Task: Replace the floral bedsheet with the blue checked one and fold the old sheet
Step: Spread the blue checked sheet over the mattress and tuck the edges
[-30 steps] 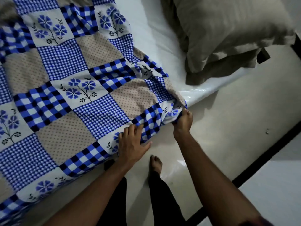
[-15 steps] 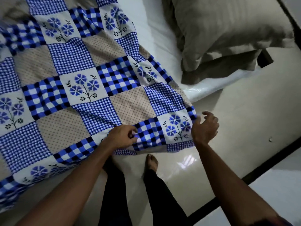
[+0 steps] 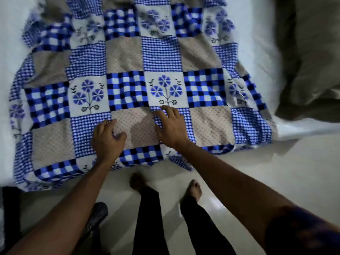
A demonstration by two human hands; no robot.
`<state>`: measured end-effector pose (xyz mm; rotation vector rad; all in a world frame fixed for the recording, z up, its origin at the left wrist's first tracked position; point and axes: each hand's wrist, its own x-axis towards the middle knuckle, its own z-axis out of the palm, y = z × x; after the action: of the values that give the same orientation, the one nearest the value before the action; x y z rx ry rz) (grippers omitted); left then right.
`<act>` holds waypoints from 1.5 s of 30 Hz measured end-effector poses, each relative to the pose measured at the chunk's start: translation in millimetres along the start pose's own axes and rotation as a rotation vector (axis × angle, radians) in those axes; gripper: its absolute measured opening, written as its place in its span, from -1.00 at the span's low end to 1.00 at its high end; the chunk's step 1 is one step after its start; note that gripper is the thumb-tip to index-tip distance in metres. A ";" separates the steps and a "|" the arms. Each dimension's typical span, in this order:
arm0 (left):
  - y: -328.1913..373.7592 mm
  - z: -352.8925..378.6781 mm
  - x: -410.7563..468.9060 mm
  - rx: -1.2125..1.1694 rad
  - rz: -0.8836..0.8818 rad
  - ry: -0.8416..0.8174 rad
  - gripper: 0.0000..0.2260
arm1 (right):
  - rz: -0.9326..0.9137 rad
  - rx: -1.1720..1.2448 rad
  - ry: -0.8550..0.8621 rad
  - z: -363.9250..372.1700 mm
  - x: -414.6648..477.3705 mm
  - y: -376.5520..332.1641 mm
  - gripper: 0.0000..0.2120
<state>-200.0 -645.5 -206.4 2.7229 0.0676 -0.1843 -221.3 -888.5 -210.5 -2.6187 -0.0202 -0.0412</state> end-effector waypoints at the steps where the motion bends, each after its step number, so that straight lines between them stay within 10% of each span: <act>1: -11.5 -5.6 6.2 0.025 -0.019 -0.012 -0.46 | -0.034 -0.024 -0.059 8.5 17.6 -12.0 -0.52; 12: -155.1 -55.2 85.4 -0.114 -0.390 -0.089 -0.11 | -0.265 -0.264 -0.320 119.8 223.6 -164.7 -0.30; 45: -545.7 -231.0 163.8 0.110 -0.480 -0.208 0.04 | -0.240 -0.294 -0.671 360.8 371.5 -539.5 -0.11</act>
<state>-50.9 -49.9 -235.5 2.7305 0.6688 -0.6209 147.2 -238.5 -241.6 -2.7731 -0.5998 0.8013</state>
